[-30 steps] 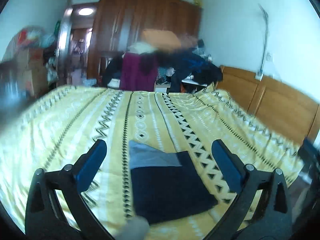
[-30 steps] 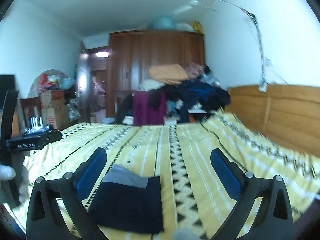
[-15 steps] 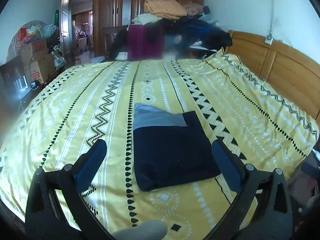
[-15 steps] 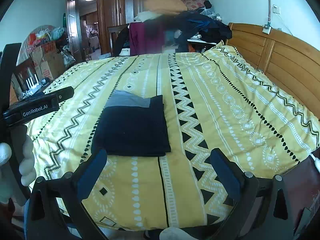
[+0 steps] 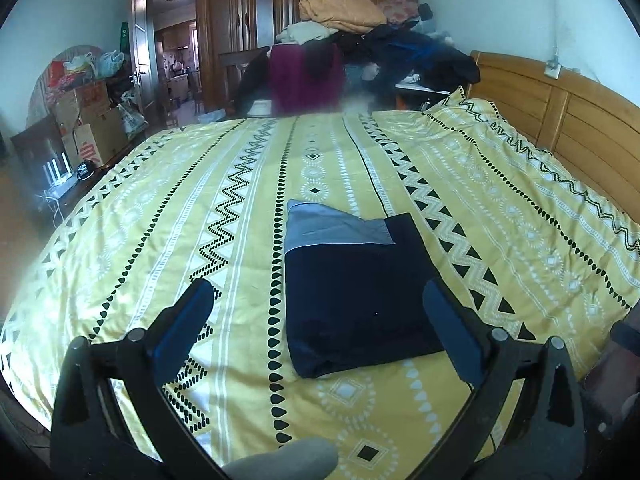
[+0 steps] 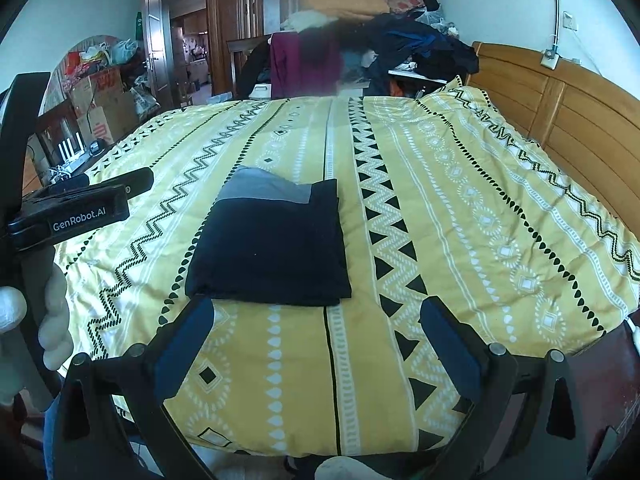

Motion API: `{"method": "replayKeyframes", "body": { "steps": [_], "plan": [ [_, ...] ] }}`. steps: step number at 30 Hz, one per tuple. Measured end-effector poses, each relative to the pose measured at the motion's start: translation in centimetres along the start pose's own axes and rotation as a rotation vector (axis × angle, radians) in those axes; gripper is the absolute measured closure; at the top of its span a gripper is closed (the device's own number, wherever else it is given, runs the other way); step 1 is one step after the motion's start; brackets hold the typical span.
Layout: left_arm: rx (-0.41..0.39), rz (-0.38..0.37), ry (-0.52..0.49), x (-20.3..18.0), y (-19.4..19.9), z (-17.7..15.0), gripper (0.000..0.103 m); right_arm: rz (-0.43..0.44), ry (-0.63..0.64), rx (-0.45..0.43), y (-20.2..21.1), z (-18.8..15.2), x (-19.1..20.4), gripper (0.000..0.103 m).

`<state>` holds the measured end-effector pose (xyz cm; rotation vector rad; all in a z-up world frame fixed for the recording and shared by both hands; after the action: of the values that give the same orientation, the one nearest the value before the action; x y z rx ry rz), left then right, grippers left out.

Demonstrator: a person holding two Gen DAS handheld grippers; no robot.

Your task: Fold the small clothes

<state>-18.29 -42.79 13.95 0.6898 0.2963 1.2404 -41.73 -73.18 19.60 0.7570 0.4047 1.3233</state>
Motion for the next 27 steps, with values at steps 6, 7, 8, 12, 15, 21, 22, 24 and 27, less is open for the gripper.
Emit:
{"method": "replayKeyframes", "body": {
  "steps": [6,7,8,12,15,21,22,24,27],
  "plan": [
    [0.007,0.006,0.006,0.3,-0.1,0.0,0.000,0.005,0.007,0.013,-0.6,0.2,0.1,0.000],
    [0.008,0.006,0.007,0.3,-0.1,0.0,0.000,0.008,0.010,0.014,-0.7,0.3,0.2,0.000],
    [0.009,0.008,0.009,0.4,-0.2,0.0,0.000,0.009,0.011,0.015,-0.7,0.3,0.3,0.000],
    [0.026,-0.011,0.029,0.6,-0.2,-0.1,0.002,0.005,0.009,0.031,-1.4,0.4,0.3,0.000],
    [0.031,-0.015,0.031,0.7,-0.3,-0.1,0.002,0.010,-0.001,0.040,-1.8,0.5,0.2,0.001],
    [0.035,-0.025,0.044,0.8,-0.3,0.2,0.002,-0.002,0.008,0.019,-1.6,1.1,0.1,0.002],
    [0.035,-0.024,0.044,0.8,-0.3,0.3,0.001,-0.004,0.009,0.016,-1.5,1.2,0.1,0.002],
    [0.035,-0.024,0.044,0.7,-0.3,0.4,0.001,-0.010,0.009,0.011,-1.4,1.4,0.0,0.002],
    [0.051,-0.032,0.056,0.6,-0.6,0.4,0.001,-0.015,0.006,0.004,-1.1,1.4,0.0,0.001]
  ]
}}
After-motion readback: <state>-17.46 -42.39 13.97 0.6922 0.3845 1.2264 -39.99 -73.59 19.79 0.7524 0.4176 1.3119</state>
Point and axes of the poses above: each gripper's, at about its wrist camera, not at the fingertips, and y roughly against the way its jaws point, x to its left, z to its top, the point moved 8 cm from there along -y, roughly the way its jaws point, and after that the axes turned 13 degrees about z, right-handed, at the moved point
